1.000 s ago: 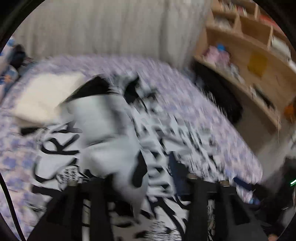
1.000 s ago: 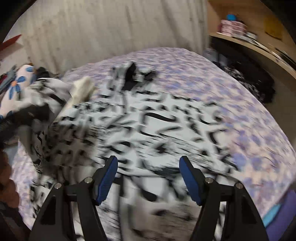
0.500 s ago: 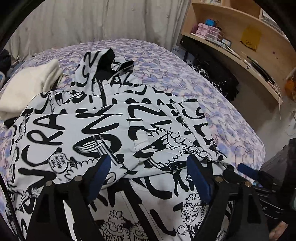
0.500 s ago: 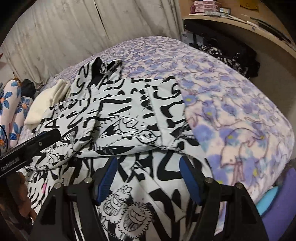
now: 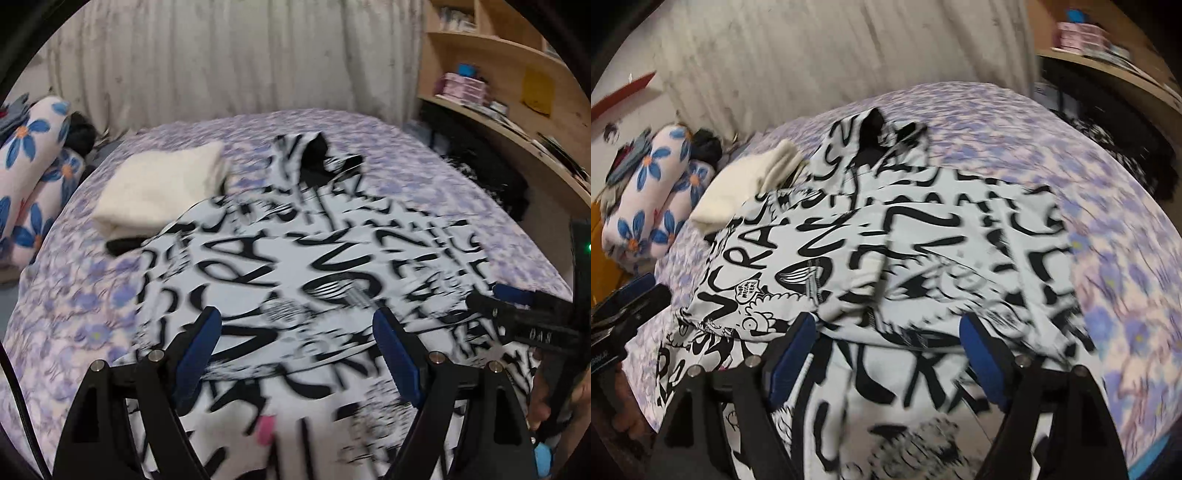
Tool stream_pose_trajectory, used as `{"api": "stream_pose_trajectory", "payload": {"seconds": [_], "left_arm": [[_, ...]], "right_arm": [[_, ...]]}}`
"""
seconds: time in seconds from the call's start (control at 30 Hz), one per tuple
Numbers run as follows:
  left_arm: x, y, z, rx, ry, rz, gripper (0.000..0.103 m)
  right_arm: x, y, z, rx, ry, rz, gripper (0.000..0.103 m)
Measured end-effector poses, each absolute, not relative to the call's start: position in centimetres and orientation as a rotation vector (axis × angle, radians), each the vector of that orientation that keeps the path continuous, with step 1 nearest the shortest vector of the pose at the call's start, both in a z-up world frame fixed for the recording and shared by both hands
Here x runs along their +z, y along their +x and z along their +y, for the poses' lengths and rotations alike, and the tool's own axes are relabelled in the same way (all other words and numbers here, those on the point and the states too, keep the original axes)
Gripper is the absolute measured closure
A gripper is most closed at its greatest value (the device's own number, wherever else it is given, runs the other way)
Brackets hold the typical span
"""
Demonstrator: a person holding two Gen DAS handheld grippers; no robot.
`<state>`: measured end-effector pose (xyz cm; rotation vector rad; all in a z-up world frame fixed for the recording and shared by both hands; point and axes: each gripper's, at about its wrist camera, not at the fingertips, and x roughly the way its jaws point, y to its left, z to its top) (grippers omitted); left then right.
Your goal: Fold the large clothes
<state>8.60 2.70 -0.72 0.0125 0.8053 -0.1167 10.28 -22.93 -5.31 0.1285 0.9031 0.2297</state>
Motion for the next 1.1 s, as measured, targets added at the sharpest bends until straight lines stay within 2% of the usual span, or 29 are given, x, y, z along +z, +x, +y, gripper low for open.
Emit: {"api": "stream_pose_trajectory", "payload": {"seconds": [0.33,0.4,0.43,0.47,0.5,0.57,0.6,0.63,0.77,0.83,0.87,0.93,1.0,1.07,1.1], "left_arm": [[-7.8,13.3,11.2,0.07,-0.034,0.899,0.02],[-9.6,14.7,12.7,0.103,-0.065,0.93,0.02],[-10.4,15.4,13.3,0.111,-0.081,0.952,0.025],[-11.0,15.9,13.6,0.11,-0.092,0.965,0.036],[-11.7,16.7,14.1,0.12,-0.104,0.984,0.044],[-12.2,17.7,14.6,0.138,-0.11,0.987,0.08],[-12.2,18.3,14.8,0.146,-0.113,0.976,0.09],[-12.0,18.8,15.0,0.149,-0.116,0.968,0.095],[-10.9,20.3,15.0,0.172,-0.127,0.894,0.095],[-11.3,21.3,14.5,0.176,-0.101,0.896,0.095],[-12.0,21.9,14.3,0.18,-0.083,0.913,0.095],[-13.6,22.7,14.2,0.185,-0.063,0.969,0.095],[-13.6,22.6,14.4,0.18,-0.056,0.967,0.095],[-12.6,22.0,14.6,0.177,-0.053,0.955,0.086],[-12.2,21.6,14.7,0.176,-0.059,0.945,0.084]], "right_arm": [[-10.7,18.3,-21.1,0.188,0.118,1.049,0.023],[-12.0,19.2,-20.9,0.198,0.13,1.083,0.027],[-12.7,19.6,-20.6,0.22,0.134,1.104,0.04],[-13.0,19.8,-20.3,0.253,0.138,1.116,0.062],[-13.2,20.0,-19.7,0.29,0.136,1.128,0.076],[-12.1,19.9,-18.4,0.264,0.05,1.086,0.084],[-11.3,19.9,-18.0,0.266,0.022,1.051,0.087],[-9.7,19.9,-17.7,0.267,0.01,0.986,0.088],[-6.9,21.3,-18.6,0.204,0.039,0.853,0.088],[-8.7,23.4,-19.0,0.169,0.044,0.936,0.087],[-10.6,24.5,-19.2,0.156,0.047,1.026,0.08],[-12.9,25.1,-19.6,0.142,0.057,1.119,0.075],[-12.2,24.3,-20.1,0.141,0.052,1.095,0.07],[-10.3,22.8,-20.7,0.126,0.052,1.031,0.054],[-9.2,21.9,-20.9,0.126,0.056,0.993,0.049]]}}
